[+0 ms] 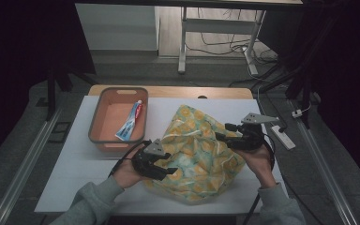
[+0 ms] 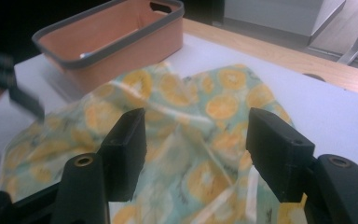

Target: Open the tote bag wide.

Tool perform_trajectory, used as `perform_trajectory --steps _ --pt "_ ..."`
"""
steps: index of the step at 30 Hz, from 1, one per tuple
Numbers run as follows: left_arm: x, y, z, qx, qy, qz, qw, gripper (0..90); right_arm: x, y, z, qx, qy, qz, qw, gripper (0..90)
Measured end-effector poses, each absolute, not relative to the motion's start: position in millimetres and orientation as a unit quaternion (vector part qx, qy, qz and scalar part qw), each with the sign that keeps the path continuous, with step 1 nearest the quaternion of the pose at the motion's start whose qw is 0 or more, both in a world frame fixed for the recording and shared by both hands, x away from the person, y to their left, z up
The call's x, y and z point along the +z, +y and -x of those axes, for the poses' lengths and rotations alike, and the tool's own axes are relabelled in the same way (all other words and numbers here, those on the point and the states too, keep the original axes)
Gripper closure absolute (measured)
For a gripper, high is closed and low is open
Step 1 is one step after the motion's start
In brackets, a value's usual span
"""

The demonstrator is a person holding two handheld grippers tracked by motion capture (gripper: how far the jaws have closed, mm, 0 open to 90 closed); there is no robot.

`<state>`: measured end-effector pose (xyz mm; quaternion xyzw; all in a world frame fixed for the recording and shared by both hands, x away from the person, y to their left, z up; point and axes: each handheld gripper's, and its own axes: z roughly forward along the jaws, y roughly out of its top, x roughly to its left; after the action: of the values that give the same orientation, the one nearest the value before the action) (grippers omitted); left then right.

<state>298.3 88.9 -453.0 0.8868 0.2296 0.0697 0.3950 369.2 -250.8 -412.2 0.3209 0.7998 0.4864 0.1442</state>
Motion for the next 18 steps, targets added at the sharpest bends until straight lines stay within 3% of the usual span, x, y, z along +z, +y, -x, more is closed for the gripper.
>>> perform_trajectory --steps 18 --pt "-428 152 -335 0.109 0.325 -0.843 0.414 39.8 -460 -266 -325 0.465 0.822 -0.306 0.12 39.5"
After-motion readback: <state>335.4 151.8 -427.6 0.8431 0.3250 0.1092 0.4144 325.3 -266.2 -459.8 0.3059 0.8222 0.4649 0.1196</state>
